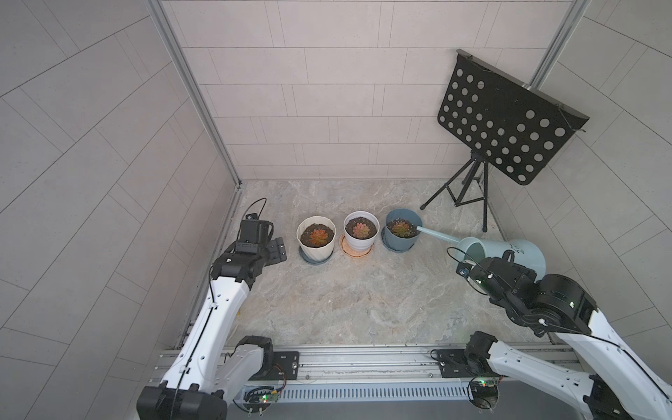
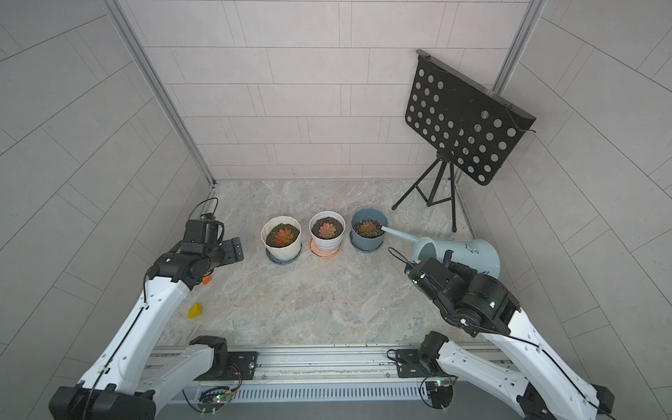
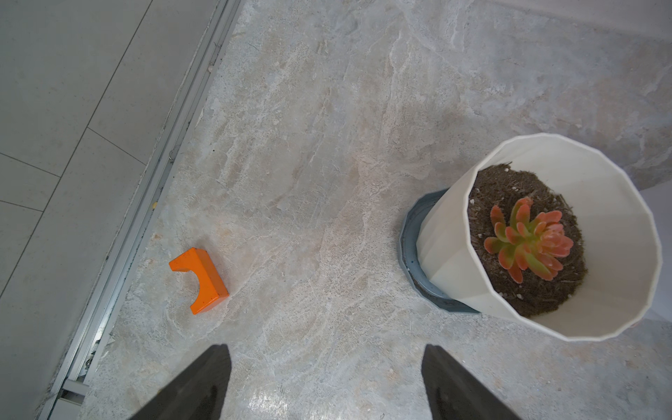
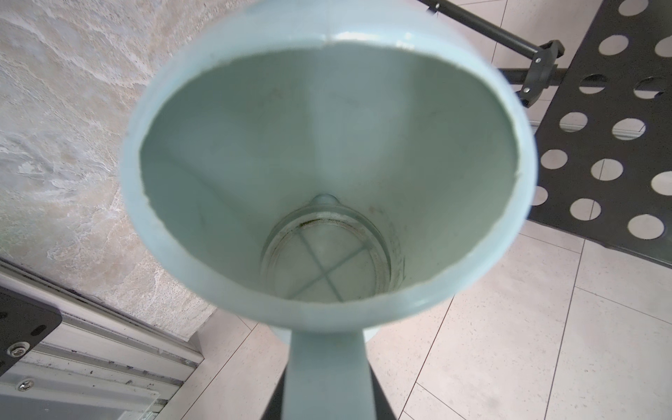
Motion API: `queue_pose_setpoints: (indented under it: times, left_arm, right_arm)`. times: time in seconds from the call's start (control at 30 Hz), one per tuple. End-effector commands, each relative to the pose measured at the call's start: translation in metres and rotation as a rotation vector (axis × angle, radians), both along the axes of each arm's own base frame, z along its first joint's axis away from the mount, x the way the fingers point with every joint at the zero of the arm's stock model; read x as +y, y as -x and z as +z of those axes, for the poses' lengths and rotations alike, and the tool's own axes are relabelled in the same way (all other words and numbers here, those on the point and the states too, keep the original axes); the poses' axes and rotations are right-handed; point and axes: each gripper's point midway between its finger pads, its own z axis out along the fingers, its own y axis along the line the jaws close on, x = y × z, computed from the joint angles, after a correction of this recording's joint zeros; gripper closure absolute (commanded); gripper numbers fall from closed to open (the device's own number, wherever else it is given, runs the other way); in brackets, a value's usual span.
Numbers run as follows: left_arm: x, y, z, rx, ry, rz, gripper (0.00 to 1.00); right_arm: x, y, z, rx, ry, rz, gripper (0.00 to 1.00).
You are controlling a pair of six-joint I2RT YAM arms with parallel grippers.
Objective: Water the succulent around the soil edge
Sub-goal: Water the soil of the potted plant with water.
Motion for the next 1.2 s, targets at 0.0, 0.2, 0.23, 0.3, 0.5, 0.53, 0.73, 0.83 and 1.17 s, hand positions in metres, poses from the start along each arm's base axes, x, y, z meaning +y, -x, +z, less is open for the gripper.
queue_pose_setpoints:
  times: [0.0,0.2,0.23,0.3,0.5,0.53,0.73,0.83,1.17]
  left_arm:
    - [0.003,0.000,0.001,0.001,-0.010,0.003,0.10]
    - [0.002,-0.001,0.002,-0.003,-0.005,0.002,0.10]
    - [0.002,-0.001,0.002,-0.003,-0.004,0.002,0.10]
    - [0.002,-0.001,0.002,-0.002,-0.003,-0.001,0.10]
    - [0.002,-0.001,0.002,-0.003,-0.001,-0.001,0.11]
    - [0.001,-0.001,0.002,-0.004,0.000,-0.002,0.11]
    - [0.002,0.000,0.003,-0.007,0.001,-0.001,0.11]
    - [0.001,0.000,0.002,-0.005,0.003,-0.003,0.11]
    - [0.001,0.000,0.003,-0.007,0.002,-0.002,0.11]
  right_arm:
    - [-0.029,0.020,0.004,0.087,0.163,-0.029,1.00]
    - [-0.027,0.016,0.008,0.080,0.165,-0.047,1.00]
    - [-0.026,0.015,0.009,0.075,0.166,-0.051,1.00]
    - [-0.023,0.011,0.013,0.051,0.145,-0.055,1.00]
    - [-0.011,-0.003,0.030,-0.063,0.036,-0.066,1.00]
    - [-0.009,-0.005,0.033,-0.081,0.015,-0.064,1.00]
    - [0.003,-0.007,0.036,-0.080,-0.073,-0.042,1.00]
    - [0.009,-0.006,0.032,-0.038,-0.074,-0.017,1.00]
    - [0.052,-0.025,0.043,-0.038,-0.016,0.116,1.00]
